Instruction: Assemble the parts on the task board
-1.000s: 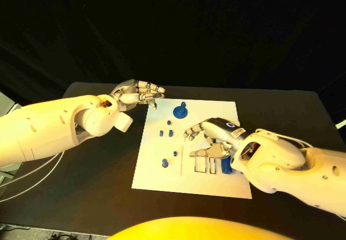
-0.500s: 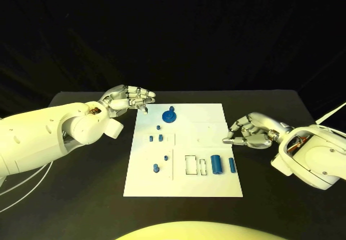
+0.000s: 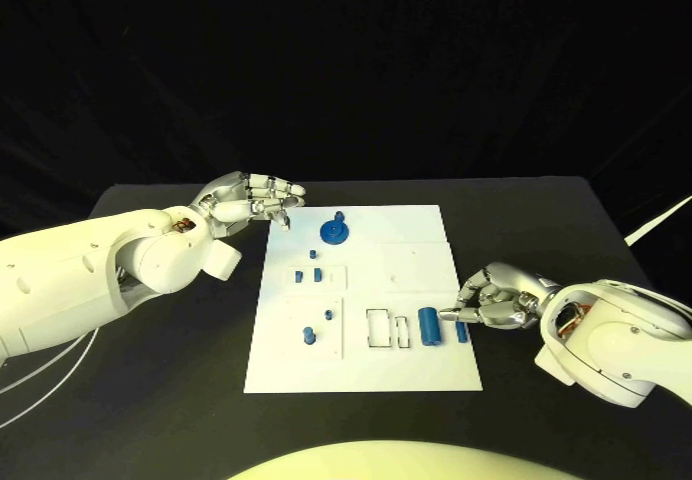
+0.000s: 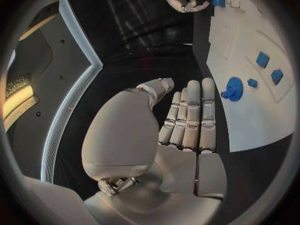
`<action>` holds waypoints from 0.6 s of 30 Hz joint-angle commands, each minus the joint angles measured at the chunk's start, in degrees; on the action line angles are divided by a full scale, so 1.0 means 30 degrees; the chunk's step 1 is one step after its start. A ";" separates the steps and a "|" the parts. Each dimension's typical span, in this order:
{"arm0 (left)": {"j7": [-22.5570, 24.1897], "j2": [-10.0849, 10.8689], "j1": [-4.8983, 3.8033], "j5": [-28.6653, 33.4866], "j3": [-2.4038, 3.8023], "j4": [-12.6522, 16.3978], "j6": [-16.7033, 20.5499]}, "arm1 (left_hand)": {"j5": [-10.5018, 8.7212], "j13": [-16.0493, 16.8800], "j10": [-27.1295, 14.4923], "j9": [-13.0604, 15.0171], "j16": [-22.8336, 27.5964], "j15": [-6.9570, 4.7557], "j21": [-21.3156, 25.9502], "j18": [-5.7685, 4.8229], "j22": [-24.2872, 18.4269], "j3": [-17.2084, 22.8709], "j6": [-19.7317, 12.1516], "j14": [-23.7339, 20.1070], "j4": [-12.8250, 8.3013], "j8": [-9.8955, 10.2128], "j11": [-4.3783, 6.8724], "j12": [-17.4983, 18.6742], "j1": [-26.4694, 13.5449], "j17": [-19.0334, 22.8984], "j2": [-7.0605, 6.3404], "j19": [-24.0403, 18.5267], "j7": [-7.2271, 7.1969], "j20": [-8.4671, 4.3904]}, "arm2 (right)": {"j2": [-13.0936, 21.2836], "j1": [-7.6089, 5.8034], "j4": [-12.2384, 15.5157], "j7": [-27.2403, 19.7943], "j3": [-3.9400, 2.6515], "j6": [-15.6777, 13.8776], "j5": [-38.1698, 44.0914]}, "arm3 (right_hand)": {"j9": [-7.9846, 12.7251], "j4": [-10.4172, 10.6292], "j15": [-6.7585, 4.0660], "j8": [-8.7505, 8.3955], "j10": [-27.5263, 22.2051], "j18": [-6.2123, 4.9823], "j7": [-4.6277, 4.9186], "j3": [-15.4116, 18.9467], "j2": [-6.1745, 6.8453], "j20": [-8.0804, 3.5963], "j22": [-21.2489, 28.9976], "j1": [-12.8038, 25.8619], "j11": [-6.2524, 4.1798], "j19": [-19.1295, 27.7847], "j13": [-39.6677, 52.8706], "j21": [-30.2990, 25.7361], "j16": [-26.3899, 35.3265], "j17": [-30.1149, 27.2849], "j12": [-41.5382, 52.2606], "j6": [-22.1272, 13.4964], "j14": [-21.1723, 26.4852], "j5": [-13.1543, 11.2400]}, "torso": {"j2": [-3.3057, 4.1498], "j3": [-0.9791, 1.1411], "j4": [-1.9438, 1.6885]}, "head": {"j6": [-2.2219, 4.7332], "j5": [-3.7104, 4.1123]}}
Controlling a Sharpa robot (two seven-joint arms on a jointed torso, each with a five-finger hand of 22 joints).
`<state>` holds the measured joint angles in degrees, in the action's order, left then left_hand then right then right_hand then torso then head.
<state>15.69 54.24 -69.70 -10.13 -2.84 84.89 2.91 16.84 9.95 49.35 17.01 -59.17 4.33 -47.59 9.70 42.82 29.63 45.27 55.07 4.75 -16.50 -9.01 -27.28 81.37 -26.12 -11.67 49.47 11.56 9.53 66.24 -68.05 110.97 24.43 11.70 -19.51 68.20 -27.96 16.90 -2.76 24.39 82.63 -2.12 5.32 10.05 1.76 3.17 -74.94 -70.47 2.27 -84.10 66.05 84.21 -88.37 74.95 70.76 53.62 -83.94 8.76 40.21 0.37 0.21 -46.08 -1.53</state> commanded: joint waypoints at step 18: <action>0.0225 0.0101 0.0047 0.0120 0.0012 0.0115 -0.0380 | 0.0118 -0.0025 -0.0092 -0.0023 -0.0005 0.0063 0.0089 0.0272 -0.0040 -0.0129 -0.0148 0.0001 0.0033 -0.0141 0.0025 -0.0082 0.0057 -0.0035 0.0055 0.0006 0.0389 0.0074 | -0.1576 0.0716 -0.0573 0.2035 0.0005 0.0189 0.1491 | -0.0032 -0.0005 -0.0127 0.0110 0.1789 0.0441 -0.0074 0.0167 0.0060 -0.0147 -0.4673 0.0317 -0.0514 -0.1712 0.6963 0.0344 -0.0181 0.3901 0.5711 0.0122 -0.1814 -0.0021 | 0.0032 -0.0023 0.0019 | -0.0078 -0.0164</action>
<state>15.76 54.56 -69.55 -10.11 -2.85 85.03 2.78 16.84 9.96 49.35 17.01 -59.17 4.32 -47.60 9.70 42.76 29.63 45.27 55.07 4.74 -16.76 -9.01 -27.28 81.37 -26.18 -11.67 49.46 11.56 9.53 61.69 -66.05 109.34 29.44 11.70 -19.96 71.25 -28.01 16.76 -2.78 24.39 84.13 -1.25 5.31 10.19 1.89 3.18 -74.92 -69.89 0.90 -84.10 74.97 84.86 -88.59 74.94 87.69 53.62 -83.93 8.77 40.26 0.27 0.28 -46.30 -1.98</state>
